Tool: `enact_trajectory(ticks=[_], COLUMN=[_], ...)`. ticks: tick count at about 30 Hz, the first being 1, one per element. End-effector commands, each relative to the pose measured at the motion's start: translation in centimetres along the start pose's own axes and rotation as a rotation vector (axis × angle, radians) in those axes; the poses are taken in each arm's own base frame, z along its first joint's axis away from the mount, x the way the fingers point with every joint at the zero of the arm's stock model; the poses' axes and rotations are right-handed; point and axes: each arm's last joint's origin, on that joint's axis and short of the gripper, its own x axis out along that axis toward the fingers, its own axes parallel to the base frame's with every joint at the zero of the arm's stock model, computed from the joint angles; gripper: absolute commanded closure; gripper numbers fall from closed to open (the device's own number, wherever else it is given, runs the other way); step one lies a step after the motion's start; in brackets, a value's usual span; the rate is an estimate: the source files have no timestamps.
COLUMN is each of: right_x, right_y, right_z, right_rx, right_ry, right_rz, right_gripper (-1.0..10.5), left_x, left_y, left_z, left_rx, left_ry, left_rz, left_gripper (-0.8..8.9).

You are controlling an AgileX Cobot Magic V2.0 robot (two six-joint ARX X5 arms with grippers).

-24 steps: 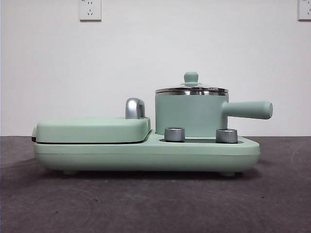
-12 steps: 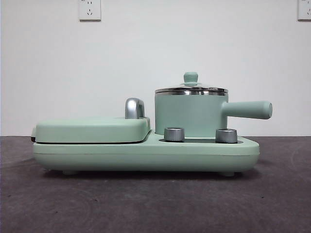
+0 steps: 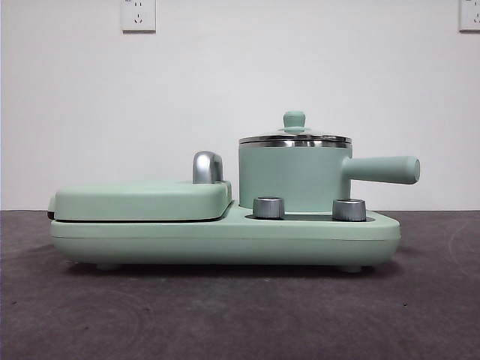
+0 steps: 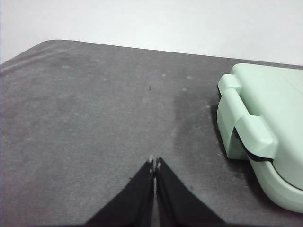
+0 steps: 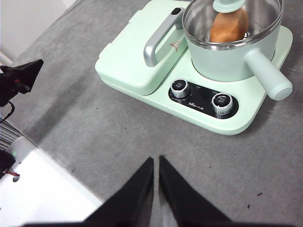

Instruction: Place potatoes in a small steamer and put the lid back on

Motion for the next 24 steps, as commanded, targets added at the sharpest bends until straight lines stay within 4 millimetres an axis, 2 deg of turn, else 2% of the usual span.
enact_trajectory(ticks=[1,9,24], right_x=[-0.07,-0.07,-0.07], right_y=[0.12,0.12,0.12], right_z=[0.3,0.3,0.3], right_rx=[-0.016,-0.016,-0.016], right_ry=[-0.011,-0.011,-0.011], right_rz=[0.007,0.007,0.007], right_gripper=[9.3,9.3,9.3], left_x=[0.18,0.17,0.17], left_y=[0.02,-0.22,-0.2], left_z=[-0.72,-0.77,-0.76], left_rx=[0.039,0.109,0.114], left_ry=[0.027,0.034,0.032], left_rz=[-0.008,-0.094,-0.092], left_gripper=[8.07,8.07,8.07])
